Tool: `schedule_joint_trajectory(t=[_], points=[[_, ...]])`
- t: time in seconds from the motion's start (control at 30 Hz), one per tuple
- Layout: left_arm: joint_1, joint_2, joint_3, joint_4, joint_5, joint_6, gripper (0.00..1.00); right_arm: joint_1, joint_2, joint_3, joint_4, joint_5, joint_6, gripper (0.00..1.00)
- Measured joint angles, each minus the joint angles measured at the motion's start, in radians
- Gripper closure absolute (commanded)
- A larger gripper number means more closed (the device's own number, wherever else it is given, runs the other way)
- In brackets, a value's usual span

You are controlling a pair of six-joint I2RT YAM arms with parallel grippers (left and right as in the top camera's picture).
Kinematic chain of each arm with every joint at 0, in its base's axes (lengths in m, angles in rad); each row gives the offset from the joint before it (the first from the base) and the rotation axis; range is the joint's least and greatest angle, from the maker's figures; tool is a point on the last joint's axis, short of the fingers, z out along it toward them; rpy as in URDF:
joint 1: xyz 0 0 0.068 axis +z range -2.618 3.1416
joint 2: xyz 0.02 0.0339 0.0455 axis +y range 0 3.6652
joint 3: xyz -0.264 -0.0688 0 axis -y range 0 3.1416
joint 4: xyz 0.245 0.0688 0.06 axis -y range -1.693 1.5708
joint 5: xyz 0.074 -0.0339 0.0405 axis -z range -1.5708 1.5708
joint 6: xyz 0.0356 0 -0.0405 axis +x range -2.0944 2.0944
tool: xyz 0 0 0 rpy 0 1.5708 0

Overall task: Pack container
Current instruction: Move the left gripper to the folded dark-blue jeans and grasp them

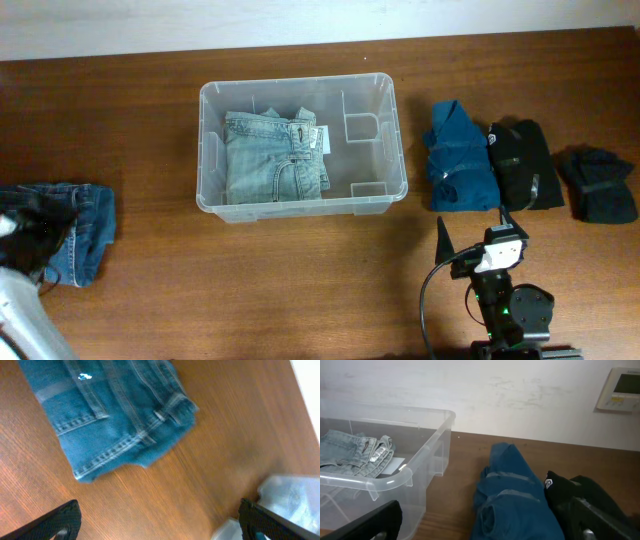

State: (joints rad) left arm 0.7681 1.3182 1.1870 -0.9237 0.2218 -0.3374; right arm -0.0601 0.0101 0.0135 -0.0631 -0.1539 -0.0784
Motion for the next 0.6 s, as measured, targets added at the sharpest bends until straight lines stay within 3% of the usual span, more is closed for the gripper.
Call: schedule_joint_trajectory(t=[0.07, 0.2, 0.47, 0.6], points=[[0.125, 0.000, -0.089, 0.069, 0.092, 0.010, 0.00, 0.000, 0.000, 0.000, 0.000, 0.000, 0.000, 0.02], [0.251, 0.000, -0.203, 0.190, 0.177, 0.022, 0.01, 0.000, 0.000, 0.000, 0.000, 0.000, 0.000, 0.02], [0.269, -0.001, -0.348, 0.439, 0.191, 0.025, 0.01, 0.000, 0.000, 0.000, 0.000, 0.000, 0.000, 0.01], [0.269, 0.005, -0.356, 0.486, 0.178, 0.024, 0.00, 0.000, 0.000, 0.000, 0.000, 0.000, 0.000, 0.02]])
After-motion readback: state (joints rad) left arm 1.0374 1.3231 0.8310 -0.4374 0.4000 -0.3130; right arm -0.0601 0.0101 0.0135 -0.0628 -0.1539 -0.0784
